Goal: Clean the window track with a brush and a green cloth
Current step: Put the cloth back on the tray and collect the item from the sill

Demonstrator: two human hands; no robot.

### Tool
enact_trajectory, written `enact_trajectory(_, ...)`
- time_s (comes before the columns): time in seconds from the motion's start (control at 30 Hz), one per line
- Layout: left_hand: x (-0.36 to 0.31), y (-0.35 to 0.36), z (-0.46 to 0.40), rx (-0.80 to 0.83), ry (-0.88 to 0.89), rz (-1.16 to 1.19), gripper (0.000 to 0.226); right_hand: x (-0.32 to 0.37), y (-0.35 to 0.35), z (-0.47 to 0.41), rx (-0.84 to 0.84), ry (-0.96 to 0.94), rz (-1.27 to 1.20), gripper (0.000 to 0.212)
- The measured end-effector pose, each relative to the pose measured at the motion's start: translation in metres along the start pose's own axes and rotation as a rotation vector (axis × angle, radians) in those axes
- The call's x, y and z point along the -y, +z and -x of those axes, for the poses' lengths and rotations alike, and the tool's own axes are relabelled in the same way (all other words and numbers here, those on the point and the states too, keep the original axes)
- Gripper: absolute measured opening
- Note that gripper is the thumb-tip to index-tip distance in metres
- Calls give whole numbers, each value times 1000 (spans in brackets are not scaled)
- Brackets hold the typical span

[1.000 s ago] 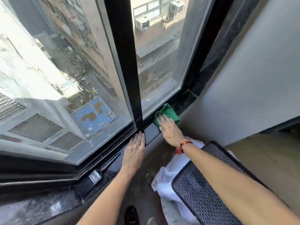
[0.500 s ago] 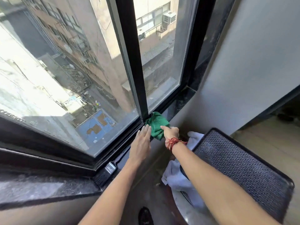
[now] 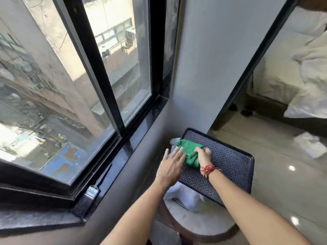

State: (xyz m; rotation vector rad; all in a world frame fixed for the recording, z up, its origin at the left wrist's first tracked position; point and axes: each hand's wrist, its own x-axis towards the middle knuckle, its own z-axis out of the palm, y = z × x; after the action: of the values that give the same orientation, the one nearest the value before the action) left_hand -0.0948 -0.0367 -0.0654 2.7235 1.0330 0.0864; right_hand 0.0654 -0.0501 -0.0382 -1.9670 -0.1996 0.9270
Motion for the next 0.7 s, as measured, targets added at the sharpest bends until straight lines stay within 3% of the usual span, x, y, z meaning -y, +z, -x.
enact_trajectory(0.1,-16,12,3,60,-10,-15,62,-12,-23,3,-166,-114,612,44)
enact_trajectory(0.13,-17,12,4,54,-13,-8,63,-12,-27,7,-222,-166,716,50)
enact_trajectory(0.27,-4,0,20,-51,-94,58,63,5,-1,29,-262,-486,677,40)
enact_trajectory(0.37,21,-11,52,-102,-356,119,64,16,51,55,50,-640,619,27)
enact_trajectory(0.53,66,-19,135,-103,-753,64,71,8,145,125,613,-571,689,40)
enact_trajectory(0.6,79,-20,168,-97,-892,60,73,-2,179,149,728,-503,717,43)
enact_trajectory(0.7,89,-19,206,-55,-1019,62,75,-13,217,177,776,-441,782,22)
